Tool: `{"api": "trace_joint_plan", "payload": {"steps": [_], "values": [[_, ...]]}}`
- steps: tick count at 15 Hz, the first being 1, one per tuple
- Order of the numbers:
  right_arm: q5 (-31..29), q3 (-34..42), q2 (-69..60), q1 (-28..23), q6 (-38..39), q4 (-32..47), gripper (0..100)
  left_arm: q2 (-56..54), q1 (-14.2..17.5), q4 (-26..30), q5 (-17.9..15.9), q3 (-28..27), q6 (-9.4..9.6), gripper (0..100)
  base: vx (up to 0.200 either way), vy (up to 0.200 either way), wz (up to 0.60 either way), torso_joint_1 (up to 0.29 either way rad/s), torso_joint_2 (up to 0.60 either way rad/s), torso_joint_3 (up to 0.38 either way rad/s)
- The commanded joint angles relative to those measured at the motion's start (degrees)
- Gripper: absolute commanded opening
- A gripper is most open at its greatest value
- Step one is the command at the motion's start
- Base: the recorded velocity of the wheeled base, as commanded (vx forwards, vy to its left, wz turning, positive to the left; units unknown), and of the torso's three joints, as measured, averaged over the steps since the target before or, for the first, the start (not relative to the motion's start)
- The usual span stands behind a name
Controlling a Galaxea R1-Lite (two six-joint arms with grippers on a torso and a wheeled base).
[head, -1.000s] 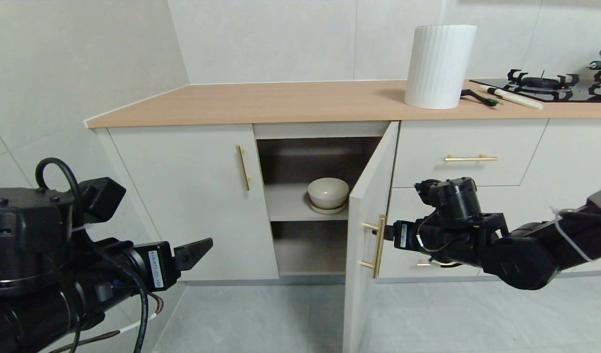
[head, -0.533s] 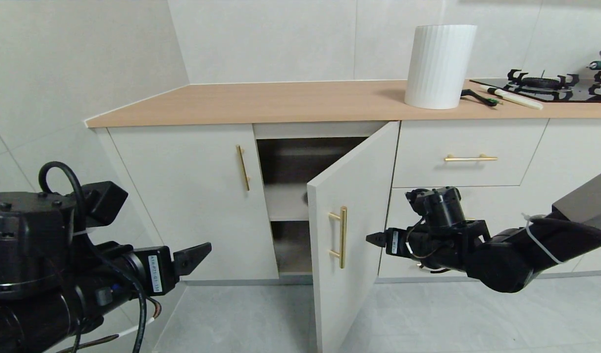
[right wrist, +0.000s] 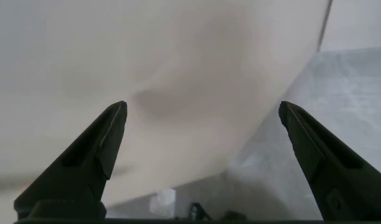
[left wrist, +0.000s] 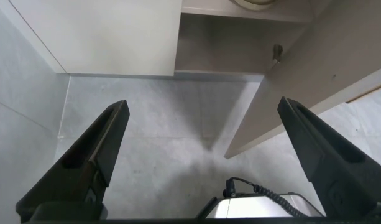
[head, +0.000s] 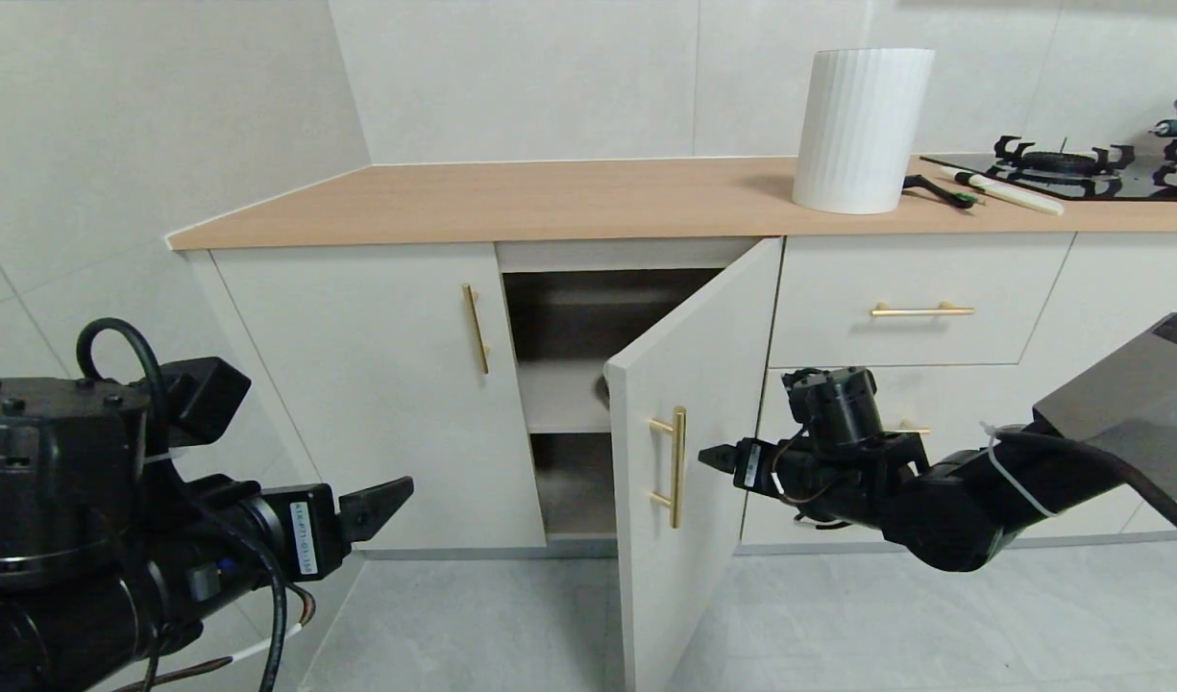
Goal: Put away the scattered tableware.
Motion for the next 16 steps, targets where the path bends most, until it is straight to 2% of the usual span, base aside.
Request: {"api": "trace_joint_plan", "payload": {"steps": [1,4,16], "values": [[-0.1,-0.1,1.8,0.6,0.3,-1.8,100,0.0,0.1,0.0,0.0,0.0,-0.02,100,0.0,0.0,0.0,0.0,0.0,0.0],[-1.3,-1.6,4.7,1.6,1.9,-4.4,100,0.0,0.1,0.1,0.0,0.0,0.07,100,0.0,0.0,0.0,0.0,0.0,0.0],[-1.5,-7.6,8.1,2.0,9.2,-4.4,100,0.0,0.2,0.0,0.0,0.0,-0.02,100,0.2,0.0,0.0,0.001,0.0,0.002]]}}
